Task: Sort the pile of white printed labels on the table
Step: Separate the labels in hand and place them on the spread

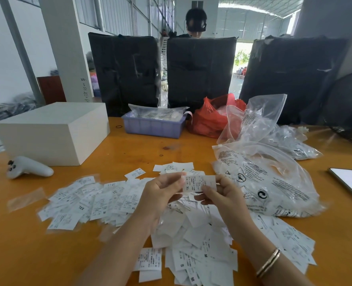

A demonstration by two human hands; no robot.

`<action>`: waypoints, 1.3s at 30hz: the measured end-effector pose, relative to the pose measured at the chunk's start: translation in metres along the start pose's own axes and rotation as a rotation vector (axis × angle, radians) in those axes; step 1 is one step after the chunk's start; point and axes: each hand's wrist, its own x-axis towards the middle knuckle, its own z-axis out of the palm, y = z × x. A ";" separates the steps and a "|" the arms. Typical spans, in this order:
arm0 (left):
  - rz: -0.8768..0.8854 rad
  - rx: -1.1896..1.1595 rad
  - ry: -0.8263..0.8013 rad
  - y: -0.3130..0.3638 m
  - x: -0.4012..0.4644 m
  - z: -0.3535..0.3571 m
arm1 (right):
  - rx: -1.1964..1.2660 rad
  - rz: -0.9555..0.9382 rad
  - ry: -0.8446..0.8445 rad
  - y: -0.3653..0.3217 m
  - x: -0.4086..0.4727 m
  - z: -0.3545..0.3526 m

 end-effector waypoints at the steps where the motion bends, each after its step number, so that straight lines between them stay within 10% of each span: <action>1: 0.005 -0.018 0.010 0.000 0.000 -0.001 | 0.014 0.007 -0.005 0.000 0.000 0.001; 39: 0.109 0.051 -0.037 0.000 0.000 -0.002 | 0.008 -0.030 -0.069 -0.003 0.000 -0.008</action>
